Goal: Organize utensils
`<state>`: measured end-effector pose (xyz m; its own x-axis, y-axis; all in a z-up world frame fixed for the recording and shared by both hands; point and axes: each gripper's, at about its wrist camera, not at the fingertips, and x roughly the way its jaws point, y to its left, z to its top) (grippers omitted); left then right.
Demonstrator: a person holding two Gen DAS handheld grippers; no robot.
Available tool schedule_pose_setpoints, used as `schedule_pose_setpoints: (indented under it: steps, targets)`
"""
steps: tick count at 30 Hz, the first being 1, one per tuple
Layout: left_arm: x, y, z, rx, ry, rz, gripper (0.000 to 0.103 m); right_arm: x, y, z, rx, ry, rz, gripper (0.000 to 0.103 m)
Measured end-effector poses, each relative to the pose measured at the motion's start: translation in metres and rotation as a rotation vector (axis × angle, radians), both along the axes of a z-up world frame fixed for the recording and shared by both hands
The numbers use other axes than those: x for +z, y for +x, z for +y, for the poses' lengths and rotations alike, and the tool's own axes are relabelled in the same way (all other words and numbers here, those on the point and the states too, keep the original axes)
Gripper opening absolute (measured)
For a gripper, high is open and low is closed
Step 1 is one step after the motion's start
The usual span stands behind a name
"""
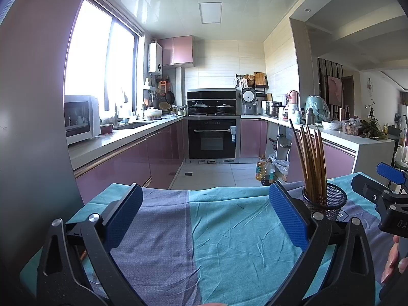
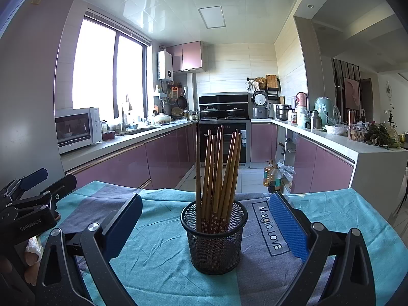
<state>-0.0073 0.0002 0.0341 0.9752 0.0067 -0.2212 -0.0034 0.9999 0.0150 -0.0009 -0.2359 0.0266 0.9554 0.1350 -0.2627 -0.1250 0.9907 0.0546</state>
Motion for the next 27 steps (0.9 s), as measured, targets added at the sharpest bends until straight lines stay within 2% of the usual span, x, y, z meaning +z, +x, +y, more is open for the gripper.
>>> schedule_pose_setpoints:
  steps: [27]
  targets:
    - [-0.0004,-0.0003,0.0001,0.0,0.002,-0.001,0.097,0.0003,-0.0005,0.0001,-0.002,0.002,-0.005,0.096]
